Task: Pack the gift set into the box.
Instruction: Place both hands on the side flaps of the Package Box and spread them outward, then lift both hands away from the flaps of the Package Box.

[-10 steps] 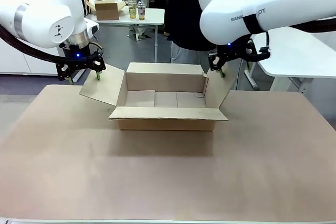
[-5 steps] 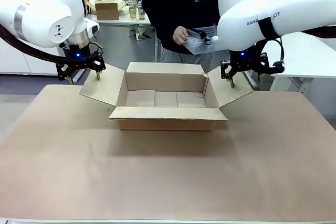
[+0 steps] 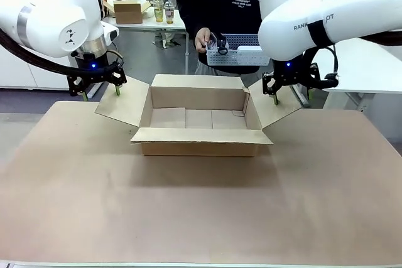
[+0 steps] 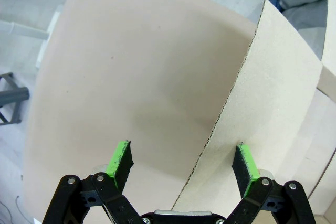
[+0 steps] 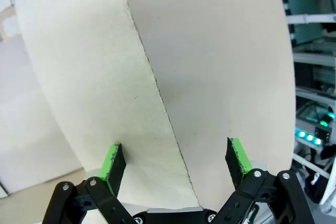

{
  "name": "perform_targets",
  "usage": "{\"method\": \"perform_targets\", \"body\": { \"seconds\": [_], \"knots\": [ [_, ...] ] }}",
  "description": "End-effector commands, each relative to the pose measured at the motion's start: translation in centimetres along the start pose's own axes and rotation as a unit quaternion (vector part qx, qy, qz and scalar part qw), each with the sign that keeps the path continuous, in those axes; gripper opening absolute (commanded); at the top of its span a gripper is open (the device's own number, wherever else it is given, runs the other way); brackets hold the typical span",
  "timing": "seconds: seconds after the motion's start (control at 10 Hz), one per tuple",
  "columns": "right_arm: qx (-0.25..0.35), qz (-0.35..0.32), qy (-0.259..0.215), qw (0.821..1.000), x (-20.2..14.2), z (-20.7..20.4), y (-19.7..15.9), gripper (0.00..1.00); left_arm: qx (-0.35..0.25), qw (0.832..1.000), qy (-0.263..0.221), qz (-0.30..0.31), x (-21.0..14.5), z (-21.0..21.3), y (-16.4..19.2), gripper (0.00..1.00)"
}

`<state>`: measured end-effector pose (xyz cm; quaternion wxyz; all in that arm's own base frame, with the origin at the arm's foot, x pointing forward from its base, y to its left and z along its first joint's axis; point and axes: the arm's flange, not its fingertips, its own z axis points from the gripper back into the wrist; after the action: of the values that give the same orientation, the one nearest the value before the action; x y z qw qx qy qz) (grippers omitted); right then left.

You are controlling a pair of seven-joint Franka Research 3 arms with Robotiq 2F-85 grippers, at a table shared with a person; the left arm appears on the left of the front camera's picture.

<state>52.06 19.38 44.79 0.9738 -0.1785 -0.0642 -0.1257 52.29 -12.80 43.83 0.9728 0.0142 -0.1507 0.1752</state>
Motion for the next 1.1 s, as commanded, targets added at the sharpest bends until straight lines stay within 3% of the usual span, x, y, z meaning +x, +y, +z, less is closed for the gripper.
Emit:
{"method": "perform_targets", "body": {
  "seconds": [0.0, 1.0],
  "knots": [
    [-0.010, 0.004, -0.005, 1.000, 0.17, 0.31, -0.22, 1.00, 0.010, 1.000, -0.005, 0.006, -0.10, 0.09, -0.10, 1.00],
    [-0.010, 0.004, -0.005, 1.000, 0.17, 0.31, -0.22, 1.00, 0.010, 1.000, -0.005, 0.006, -0.10, 0.09, -0.10, 1.00]
  ]
}}
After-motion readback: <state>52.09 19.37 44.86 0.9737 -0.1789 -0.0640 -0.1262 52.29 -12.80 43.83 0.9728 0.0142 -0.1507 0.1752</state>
